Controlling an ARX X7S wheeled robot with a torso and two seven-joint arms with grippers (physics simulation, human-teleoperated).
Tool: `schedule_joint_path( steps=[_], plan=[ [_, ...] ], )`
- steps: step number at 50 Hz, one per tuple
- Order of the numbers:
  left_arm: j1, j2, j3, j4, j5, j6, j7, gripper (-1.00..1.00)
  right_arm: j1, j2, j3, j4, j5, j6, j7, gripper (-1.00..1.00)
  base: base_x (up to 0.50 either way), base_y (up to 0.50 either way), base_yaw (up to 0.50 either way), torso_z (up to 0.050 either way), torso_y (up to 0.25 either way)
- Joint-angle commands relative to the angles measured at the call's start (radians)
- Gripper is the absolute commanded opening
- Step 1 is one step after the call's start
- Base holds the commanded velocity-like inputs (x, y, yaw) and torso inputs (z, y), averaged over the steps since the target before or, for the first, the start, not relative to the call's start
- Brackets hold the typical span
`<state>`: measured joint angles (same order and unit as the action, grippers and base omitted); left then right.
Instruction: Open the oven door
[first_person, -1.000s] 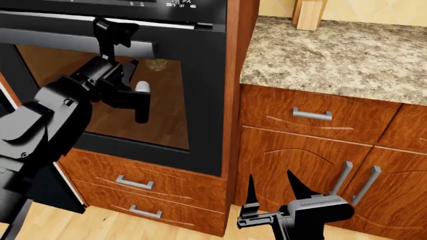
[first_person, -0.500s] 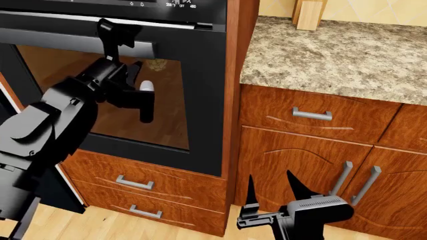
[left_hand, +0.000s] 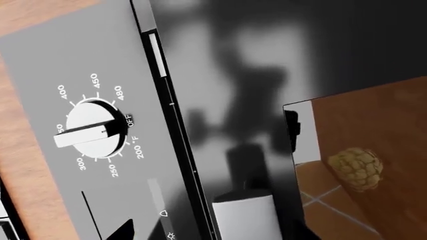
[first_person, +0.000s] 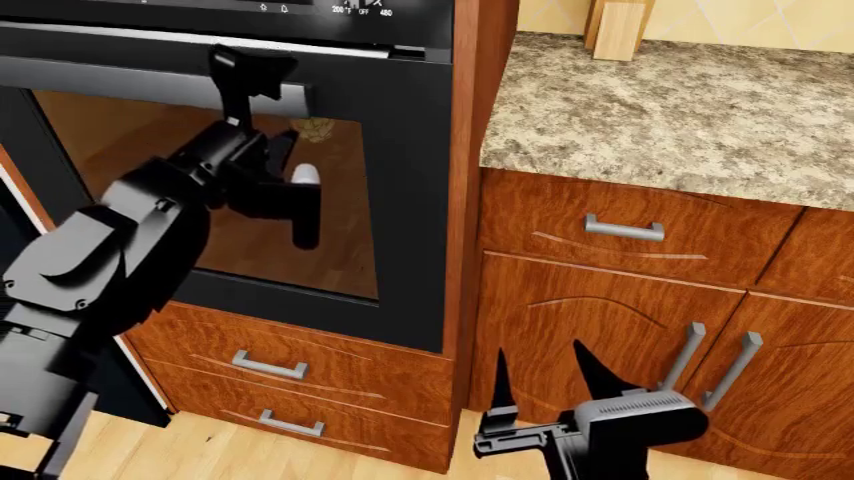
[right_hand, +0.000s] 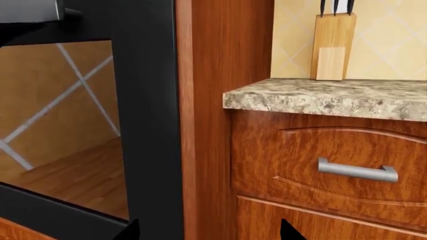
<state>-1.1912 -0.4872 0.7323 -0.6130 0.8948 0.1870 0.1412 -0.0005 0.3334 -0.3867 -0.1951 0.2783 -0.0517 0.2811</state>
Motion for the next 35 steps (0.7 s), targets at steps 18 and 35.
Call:
schedule_joint_path(
  steps=[18, 35],
  plan=[
    [0.042, 0.023, -0.029, 0.011, -0.072, -0.061, 0.107, 1.0, 0.004, 0.005, -0.001, 0.001, 0.005, -0.008, 0.008, 1.0, 0.0, 0.0, 0.0, 0.0, 0.0],
    [0.062, 0.017, -0.062, 0.043, -0.079, -0.164, 0.167, 1.0, -0.004, 0.011, 0.0, -0.011, 0.007, -0.009, 0.019, 1.0, 0.0, 0.0, 0.0, 0.0, 0.0]
  ],
)
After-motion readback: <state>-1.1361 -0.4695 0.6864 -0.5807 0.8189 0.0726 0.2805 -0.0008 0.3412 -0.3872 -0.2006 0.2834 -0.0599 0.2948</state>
